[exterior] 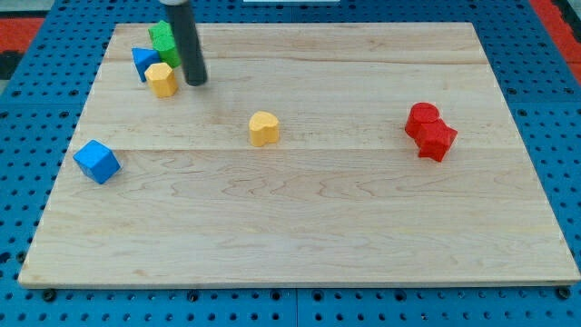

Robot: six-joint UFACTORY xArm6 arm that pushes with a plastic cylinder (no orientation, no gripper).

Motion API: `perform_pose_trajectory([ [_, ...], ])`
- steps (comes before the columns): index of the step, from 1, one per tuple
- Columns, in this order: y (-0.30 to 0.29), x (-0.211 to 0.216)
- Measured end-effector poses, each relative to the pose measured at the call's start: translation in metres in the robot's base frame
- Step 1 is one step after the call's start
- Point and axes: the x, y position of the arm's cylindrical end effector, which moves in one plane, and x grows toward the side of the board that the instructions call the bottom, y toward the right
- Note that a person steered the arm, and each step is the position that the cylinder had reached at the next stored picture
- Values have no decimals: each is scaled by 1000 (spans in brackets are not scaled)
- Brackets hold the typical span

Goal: Move the yellow hexagon closer to the blue triangle

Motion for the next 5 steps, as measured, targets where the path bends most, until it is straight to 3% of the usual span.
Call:
perform_pose_trajectory([
  [2, -55, 17],
  [3, -80, 3],
  [4, -13, -1],
  [5, 123, 19],
])
